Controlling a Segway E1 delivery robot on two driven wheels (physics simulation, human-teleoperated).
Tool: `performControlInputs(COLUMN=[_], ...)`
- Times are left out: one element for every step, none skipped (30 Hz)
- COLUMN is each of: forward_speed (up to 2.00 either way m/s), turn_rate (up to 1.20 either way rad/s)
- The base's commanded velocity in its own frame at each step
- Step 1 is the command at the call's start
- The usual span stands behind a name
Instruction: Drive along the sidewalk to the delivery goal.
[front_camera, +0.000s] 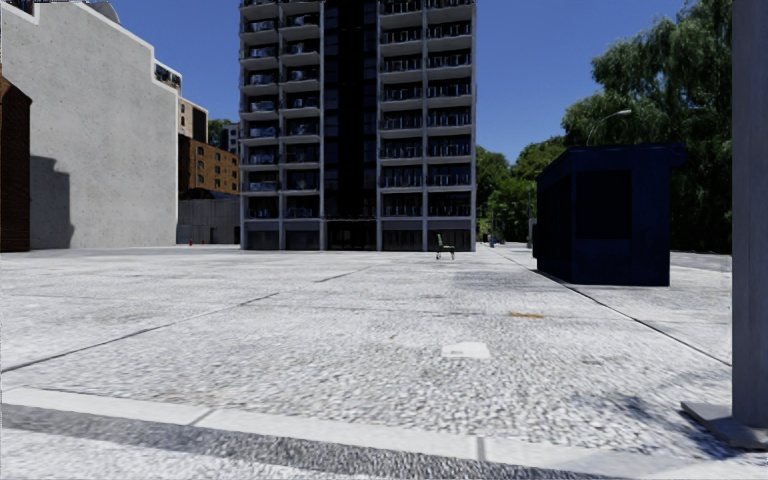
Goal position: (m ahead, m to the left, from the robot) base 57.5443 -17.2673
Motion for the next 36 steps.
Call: performControlInputs(forward_speed=[2.0,2.0,2.0,2.0,2.0,2.0,2.0,2.0,2.0,2.0,2.0,2.0,2.0,2.0,2.0,2.0,2.0,2.0,2.0,2.0,2.0,2.0,2.0,2.0,2.0,2.0,2.0,2.0,2.0,2.0,2.0,2.0,2.0,2.0,2.0,2.0], turn_rate=[0.0,0.0,0.0,0.0,0.0,0.0,0.0,0.0,0.0,0.0,0.0,0.0,0.0,0.0,0.0,-0.76,-1.2,-1.2,-1.2,-1.2,-0.44,-0.23,-0.11,-0.11,-0.02,0.0,0.0,0.0,0.0,0.0,0.0,0.0,0.0,0.0,0.0,0.0])
